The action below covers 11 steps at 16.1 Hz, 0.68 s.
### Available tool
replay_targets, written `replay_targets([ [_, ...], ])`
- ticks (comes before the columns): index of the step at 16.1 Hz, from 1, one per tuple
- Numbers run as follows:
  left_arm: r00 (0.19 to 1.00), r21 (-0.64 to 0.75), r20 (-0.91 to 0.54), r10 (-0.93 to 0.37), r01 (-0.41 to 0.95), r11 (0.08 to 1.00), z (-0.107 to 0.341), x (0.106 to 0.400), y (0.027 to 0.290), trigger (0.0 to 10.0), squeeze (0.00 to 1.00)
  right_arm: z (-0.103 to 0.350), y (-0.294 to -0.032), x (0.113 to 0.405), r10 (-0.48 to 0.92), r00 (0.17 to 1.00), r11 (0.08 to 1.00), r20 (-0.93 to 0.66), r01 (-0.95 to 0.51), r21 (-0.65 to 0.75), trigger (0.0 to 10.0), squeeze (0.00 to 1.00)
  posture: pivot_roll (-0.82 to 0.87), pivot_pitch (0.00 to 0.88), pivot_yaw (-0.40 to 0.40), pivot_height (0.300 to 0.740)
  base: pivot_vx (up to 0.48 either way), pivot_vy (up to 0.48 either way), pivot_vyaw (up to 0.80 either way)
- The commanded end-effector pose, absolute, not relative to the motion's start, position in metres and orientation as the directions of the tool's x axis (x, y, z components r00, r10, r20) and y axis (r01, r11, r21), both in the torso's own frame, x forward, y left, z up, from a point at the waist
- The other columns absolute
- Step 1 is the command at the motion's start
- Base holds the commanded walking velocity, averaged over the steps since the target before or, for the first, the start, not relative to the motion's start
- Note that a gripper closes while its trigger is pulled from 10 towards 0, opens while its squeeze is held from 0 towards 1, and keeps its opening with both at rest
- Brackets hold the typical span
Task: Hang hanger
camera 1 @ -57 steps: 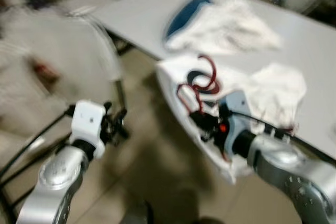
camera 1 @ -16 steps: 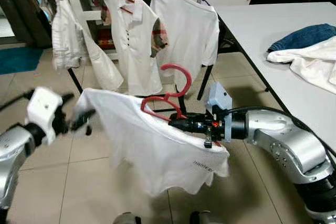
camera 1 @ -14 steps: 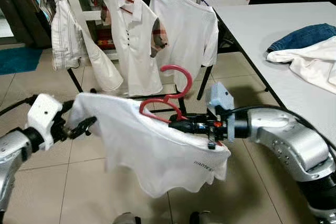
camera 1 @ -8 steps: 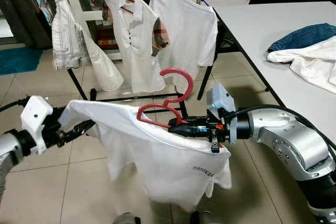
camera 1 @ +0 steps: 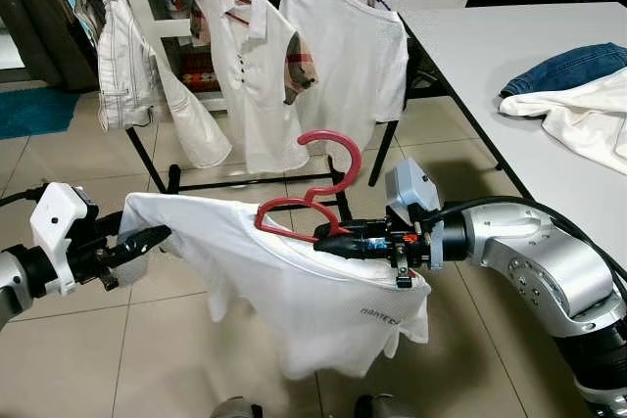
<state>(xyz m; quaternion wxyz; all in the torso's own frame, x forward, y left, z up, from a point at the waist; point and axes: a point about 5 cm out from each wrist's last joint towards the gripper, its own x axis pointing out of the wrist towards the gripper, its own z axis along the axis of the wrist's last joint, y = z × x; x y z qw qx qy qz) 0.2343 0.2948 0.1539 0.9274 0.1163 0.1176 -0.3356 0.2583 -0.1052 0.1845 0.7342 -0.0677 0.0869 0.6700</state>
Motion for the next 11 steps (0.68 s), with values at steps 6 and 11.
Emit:
replay_targets([
  [6, 0.785, 0.173, -0.259, -0.563, 0.611, 0.772, 0.1639, 0.2371, 0.304, 0.0, 0.0, 0.1873, -0.1081, 0.2575, 0.974, 0.088, 0.089, -0.209, -0.996, -0.008, 10.0, 0.0, -0.01, 0.13, 0.017, 0.74, 0.0, 0.0, 0.0],
  [11, 0.777, 0.145, -0.25, -0.578, 0.62, 0.771, 0.1644, 0.2312, 0.3079, 0.0, 0.0, 0.1855, -0.1113, 0.2592, 0.971, 0.112, 0.113, -0.211, -0.994, -0.007, 10.0, 0.0, -0.01, 0.125, 0.02, 0.74, 0.0, 0.0, 0.0],
])
